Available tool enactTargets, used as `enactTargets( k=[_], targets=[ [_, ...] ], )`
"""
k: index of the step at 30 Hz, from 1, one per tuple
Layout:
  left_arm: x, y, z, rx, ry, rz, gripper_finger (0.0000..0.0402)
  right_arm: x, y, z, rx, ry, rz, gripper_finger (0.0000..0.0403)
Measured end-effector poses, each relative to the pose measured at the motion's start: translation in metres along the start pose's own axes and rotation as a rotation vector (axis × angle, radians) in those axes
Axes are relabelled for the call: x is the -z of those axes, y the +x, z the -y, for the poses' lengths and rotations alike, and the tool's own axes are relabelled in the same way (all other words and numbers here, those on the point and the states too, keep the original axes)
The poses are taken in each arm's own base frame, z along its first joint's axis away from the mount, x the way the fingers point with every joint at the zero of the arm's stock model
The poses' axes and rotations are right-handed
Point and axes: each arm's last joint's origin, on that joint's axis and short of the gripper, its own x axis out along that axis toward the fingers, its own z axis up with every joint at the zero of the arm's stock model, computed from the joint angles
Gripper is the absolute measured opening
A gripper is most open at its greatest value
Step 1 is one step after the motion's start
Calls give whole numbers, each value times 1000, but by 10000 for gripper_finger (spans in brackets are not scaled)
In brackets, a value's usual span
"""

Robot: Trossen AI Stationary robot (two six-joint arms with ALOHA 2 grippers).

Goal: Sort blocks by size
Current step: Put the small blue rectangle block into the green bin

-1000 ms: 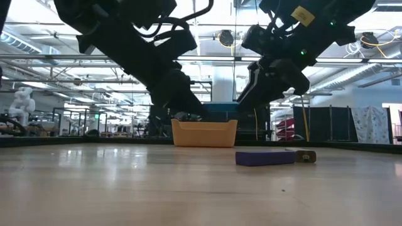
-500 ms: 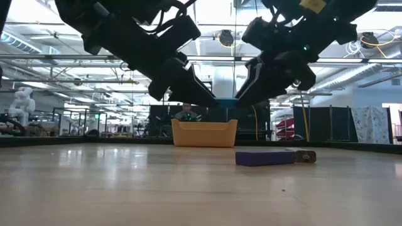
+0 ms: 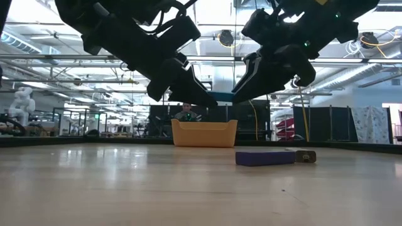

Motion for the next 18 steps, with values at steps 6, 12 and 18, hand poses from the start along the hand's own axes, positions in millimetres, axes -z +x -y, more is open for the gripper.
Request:
enactTargets(
  k=[6,12,18],
  targets=[
    [0,0,0,0,-2,0,121,0,0,0,0,7,-1,99],
    [0,0,0,-1,-3,0,122,0,0,0,0,32,0,124],
    [0,0,-1,-30,-5,-7,122,4,0,4,148,63,-50,158]
  ],
)
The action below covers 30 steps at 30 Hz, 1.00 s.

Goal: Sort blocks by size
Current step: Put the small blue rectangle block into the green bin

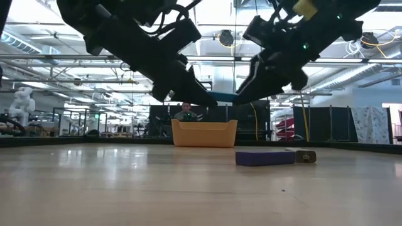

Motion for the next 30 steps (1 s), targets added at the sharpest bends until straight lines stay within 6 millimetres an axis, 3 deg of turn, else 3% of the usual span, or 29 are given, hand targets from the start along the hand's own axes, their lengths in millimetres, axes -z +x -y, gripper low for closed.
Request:
enactTargets(
  k=[4,10,16,30],
  targets=[
    [1,0,0,-25,-21,-17,122,8,0,3,100,-22,-83,165],
    [4,-2,3,-22,-24,-54,122,15,-1,3,84,-4,-140,160],
    [1,-18,10,26,-91,-101,122,23,-3,1,40,-64,-220,158],
    [-25,-106,6,179,-370,-172,122,24,-3,0,-16,-135,-230,157]
  ],
)
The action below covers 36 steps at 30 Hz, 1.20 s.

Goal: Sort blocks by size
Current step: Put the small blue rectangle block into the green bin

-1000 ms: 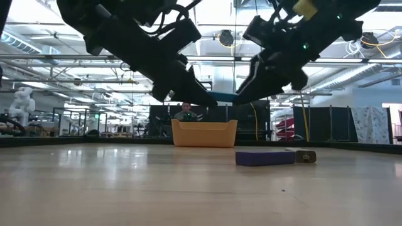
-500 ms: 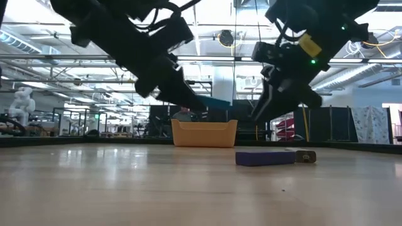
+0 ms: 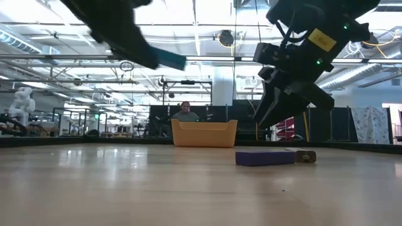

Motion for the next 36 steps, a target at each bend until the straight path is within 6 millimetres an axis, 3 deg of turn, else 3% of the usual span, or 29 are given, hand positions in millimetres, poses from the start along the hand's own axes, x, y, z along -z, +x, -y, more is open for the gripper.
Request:
enactTargets(
  k=[7,14,23,36],
  targets=[
    [14,-44,1,197,-98,-208,122,0,0,0,7,-18,-1,157],
    [31,-70,2,277,-158,-410,122,0,0,0,9,-16,-1,157],
    [53,-86,5,309,-237,-716,122,0,0,1,11,-16,-2,157],
    [64,-99,21,420,-170,-829,122,0,0,1,11,-15,0,157]
  ],
)
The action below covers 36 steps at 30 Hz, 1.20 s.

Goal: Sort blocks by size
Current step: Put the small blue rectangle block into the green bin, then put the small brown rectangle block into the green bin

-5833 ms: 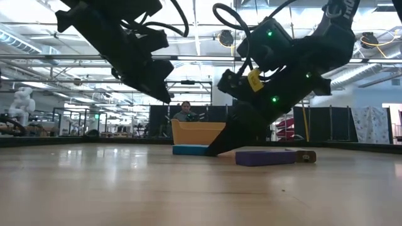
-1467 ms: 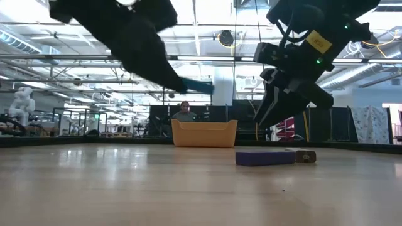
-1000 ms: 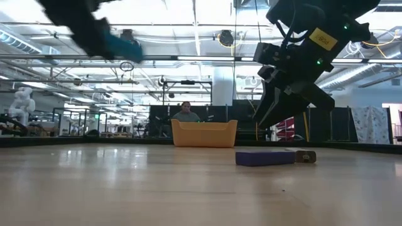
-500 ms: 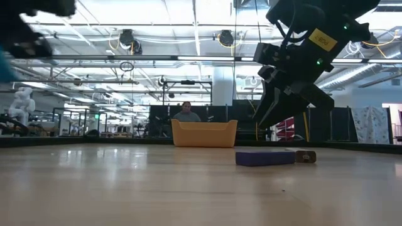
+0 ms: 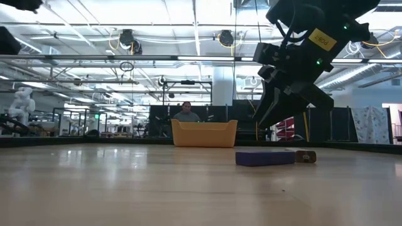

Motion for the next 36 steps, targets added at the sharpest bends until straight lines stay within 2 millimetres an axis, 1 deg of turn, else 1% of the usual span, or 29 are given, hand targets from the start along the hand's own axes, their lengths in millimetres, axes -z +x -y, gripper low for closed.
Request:
enactTargets(
  k=[2,6,11,16,21,29,34,36],
  targets=[
    [3,1,0,-17,3,-23,122,0,0,0,0,2,0,157],
    [9,1,-4,-94,-5,-41,122,0,0,0,-6,86,4,157],
    [9,0,-8,-175,-6,-1,122,-1,0,0,-8,102,7,157],
    [8,0,-8,-180,-7,15,132,-1,0,0,-9,100,7,157],
    [9,0,-9,-189,-92,16,153,-1,0,0,-8,99,7,157],
    [9,0,-8,-188,-111,18,191,-1,0,0,-9,99,7,157],
    [8,0,-8,-192,-111,28,198,-1,0,0,-14,37,7,157],
    [8,0,-8,-192,-111,29,198,-1,0,-2,-60,3,12,157]
  ],
)
